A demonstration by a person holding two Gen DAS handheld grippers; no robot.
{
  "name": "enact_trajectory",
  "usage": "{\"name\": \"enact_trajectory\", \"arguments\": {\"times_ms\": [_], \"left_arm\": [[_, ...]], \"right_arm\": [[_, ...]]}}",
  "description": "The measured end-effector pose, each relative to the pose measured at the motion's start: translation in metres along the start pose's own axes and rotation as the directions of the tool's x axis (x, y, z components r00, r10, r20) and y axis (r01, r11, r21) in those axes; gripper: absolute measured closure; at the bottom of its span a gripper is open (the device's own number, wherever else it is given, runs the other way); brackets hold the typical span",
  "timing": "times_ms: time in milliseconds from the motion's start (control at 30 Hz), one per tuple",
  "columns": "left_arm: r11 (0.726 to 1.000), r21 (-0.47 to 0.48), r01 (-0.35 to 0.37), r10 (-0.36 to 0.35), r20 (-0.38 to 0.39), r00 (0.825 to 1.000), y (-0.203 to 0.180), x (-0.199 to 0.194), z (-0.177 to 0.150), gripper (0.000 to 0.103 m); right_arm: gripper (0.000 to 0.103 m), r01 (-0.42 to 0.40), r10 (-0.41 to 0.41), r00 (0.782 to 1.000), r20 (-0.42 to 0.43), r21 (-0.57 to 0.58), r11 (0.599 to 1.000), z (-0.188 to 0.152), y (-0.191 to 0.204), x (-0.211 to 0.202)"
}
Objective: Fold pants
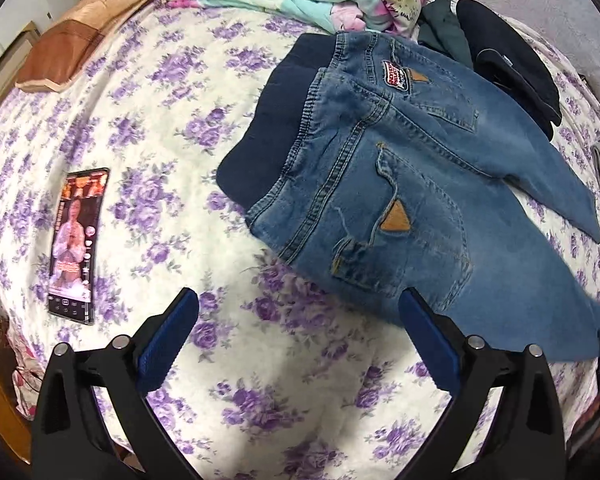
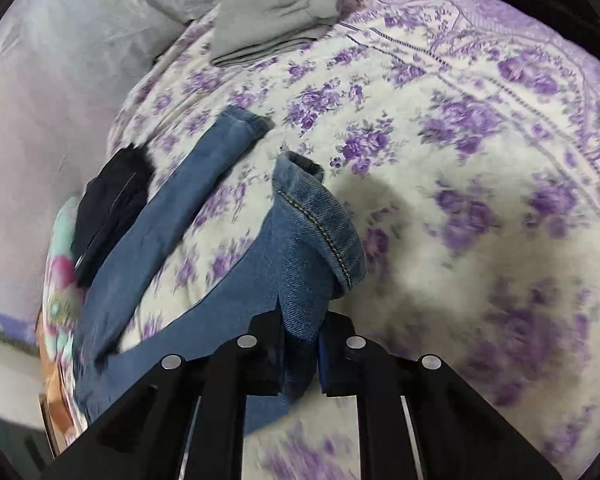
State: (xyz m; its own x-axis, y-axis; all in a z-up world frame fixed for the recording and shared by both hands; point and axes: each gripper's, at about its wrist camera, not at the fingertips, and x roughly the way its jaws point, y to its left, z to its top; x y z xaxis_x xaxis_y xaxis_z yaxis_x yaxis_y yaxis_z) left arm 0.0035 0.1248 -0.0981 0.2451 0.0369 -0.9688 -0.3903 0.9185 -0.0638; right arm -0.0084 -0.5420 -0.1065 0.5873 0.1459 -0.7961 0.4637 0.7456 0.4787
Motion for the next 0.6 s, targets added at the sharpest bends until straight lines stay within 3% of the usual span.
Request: {"name": "enact_trajectory", "arguments": {"times_ms": [100,200,267,367,467,500,600], "left_arm": [[0.997,-0.055,0.059,-0.063,-0.072,0.995,0.004,0.018,0.007,0.032],[0.992,-0.101,0.082,-0.099,-0.176,0.979,0.007,0.047,0.013,0.043],[0.986,-0.141,0.092,-0.119,-0.198,0.973,0.010,0.058,0.020,0.044],[0.980,-0.164,0.115,-0.145,-0.184,0.972,0.014,0.062,0.034,0.044],[0.969,-0.204,0.140,-0.173,-0.154,0.973,0.023,0.060,0.046,0.067],[0.965,-0.219,0.142,-0.177,-0.148,0.973,0.026,0.061,0.048,0.078],[0.966,-0.214,0.144,-0.172,-0.121,0.978,0.030,0.056,0.045,0.089]], "right_arm": [[0.091,0.017,-0.017,1.000,-0.002,-0.062,0.998,-0.012,0.001,-0.015],[0.090,0.039,-0.040,0.999,-0.025,-0.057,0.998,-0.021,-0.002,-0.011],[0.090,0.046,-0.047,0.999,-0.016,-0.061,0.997,-0.022,-0.006,-0.013],[0.090,0.042,-0.043,0.999,-0.010,-0.062,0.997,-0.020,-0.003,-0.013],[0.089,0.042,-0.043,0.999,-0.010,-0.056,0.998,-0.020,-0.004,-0.013],[0.089,0.046,-0.047,0.999,-0.010,-0.056,0.997,-0.020,-0.004,-0.012],[0.089,0.056,-0.057,0.998,-0.014,-0.049,0.997,-0.022,-0.005,-0.009]]}}
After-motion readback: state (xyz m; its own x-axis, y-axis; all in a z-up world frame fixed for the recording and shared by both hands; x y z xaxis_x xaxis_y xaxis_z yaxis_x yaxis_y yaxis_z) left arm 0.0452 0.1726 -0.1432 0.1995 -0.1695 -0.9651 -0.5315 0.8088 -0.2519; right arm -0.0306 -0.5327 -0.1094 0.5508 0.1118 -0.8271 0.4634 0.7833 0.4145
